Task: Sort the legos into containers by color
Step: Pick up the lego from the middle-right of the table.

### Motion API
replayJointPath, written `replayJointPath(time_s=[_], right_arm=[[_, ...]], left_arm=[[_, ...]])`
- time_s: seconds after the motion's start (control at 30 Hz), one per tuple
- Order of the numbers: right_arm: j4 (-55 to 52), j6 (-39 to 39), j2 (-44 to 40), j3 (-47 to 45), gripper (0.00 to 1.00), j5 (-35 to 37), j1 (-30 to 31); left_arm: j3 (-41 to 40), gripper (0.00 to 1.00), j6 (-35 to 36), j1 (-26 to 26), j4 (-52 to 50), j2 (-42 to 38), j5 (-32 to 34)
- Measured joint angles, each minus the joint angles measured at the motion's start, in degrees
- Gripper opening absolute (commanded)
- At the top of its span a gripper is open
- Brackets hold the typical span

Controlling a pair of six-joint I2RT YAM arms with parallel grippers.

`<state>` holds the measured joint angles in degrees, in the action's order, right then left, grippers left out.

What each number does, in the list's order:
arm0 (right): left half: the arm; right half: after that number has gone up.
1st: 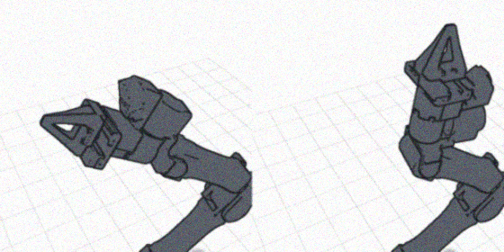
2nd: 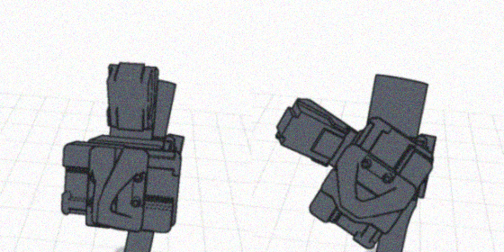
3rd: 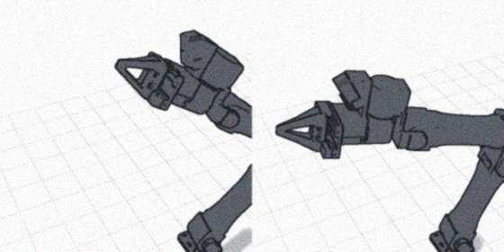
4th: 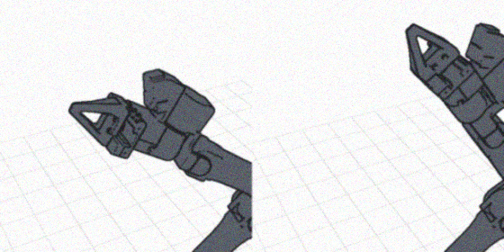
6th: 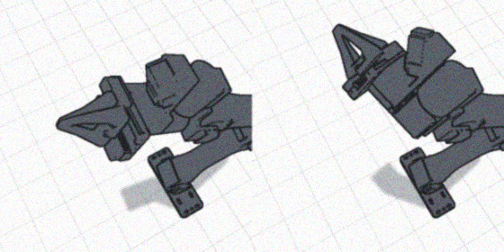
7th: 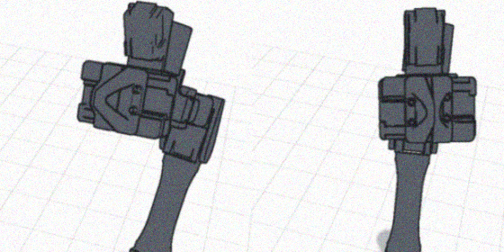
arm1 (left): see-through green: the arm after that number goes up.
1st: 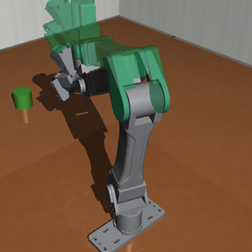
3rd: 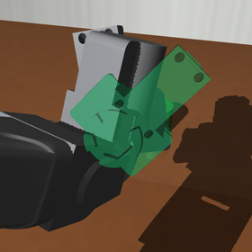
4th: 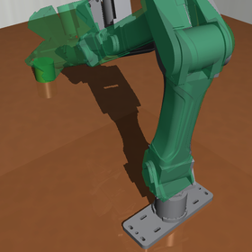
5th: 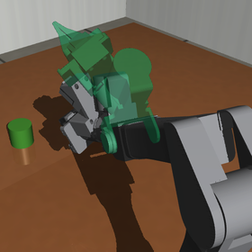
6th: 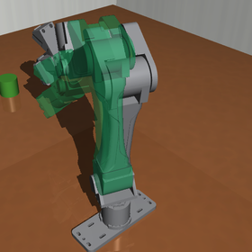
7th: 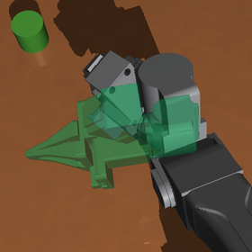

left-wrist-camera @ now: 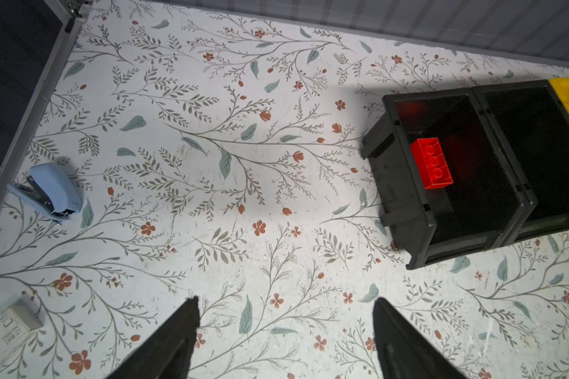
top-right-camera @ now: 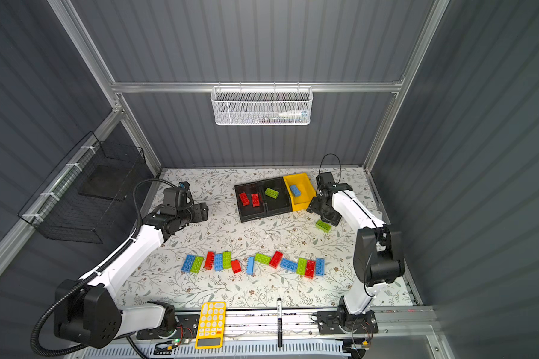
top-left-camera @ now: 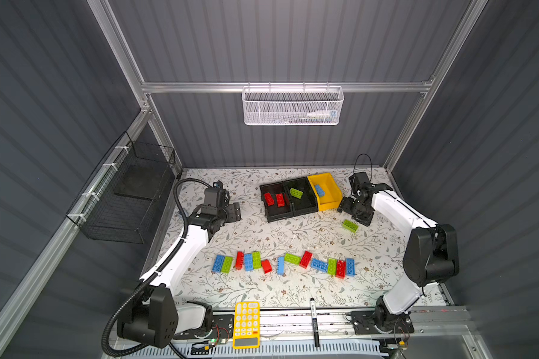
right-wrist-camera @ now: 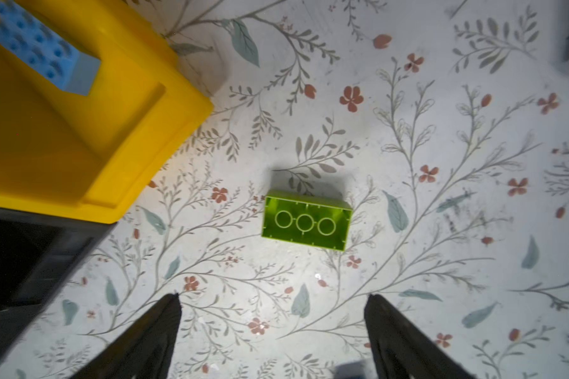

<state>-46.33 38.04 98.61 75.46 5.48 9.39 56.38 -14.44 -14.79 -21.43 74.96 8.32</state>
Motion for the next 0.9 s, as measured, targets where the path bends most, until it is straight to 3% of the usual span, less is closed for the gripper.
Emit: replayJointPath(time_s=[0.5, 0.73, 0.9], right_arm=[[3.34, -0.96, 7.08, -2.1, 0.97, -0.22, -2.6], [6.67, 0.52, 9.62, -2.67, 0.92, -3.19, -4.44], [8.39, 1.99, 9.66, -4.46, 0.81, -4.85, -4.37]], left_arm=[[-2.4, 0.84, -1.6, 4.13, -0.63, 1.9, -3.98], [-2.36, 0.85, -2.67, 4.76, -3.89, 1.9, -5.62], [-2.34, 0.84, -3.98, 4.76, -3.85, 1.95, -6.21]])
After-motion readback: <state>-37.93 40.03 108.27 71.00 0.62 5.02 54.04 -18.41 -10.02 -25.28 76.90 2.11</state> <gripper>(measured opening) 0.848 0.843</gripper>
